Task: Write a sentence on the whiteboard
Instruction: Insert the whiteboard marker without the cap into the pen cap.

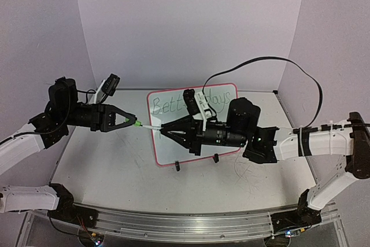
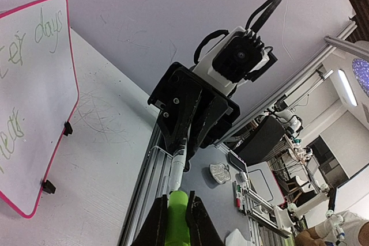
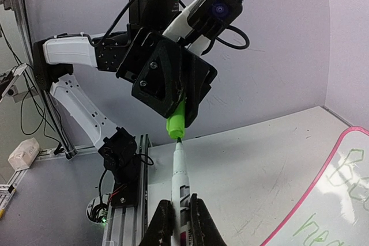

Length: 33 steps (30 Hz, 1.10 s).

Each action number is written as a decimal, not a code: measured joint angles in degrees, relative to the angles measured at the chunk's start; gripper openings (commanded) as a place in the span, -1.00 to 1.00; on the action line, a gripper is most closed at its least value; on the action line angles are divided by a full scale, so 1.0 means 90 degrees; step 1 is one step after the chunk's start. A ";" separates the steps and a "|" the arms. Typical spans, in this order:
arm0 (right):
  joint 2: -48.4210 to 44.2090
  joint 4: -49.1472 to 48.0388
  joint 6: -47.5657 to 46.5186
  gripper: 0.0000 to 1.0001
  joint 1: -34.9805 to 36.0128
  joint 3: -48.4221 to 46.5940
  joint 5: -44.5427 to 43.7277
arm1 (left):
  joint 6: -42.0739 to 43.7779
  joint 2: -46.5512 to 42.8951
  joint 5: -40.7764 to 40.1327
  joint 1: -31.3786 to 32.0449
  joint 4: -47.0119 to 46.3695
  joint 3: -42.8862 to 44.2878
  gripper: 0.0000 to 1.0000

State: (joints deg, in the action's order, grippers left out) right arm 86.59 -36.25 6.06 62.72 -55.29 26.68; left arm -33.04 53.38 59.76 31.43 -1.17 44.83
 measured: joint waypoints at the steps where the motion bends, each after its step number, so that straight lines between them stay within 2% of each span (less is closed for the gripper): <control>1: 0.0000 -0.0013 0.0003 -1.00 0.0001 0.0000 -0.0001 | 0.0000 -0.0010 -0.0004 -0.0001 -0.0009 -0.0004 -1.00; 33: -0.0013 -0.0001 0.0020 -1.00 0.0007 0.0027 -0.0126 | 0.0007 -0.0012 -0.0123 0.0001 -0.0062 -0.0074 -1.00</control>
State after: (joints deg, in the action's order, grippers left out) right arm 86.47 -36.26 6.24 62.78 -55.04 25.54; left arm -32.97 53.28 58.65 31.44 -1.73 44.16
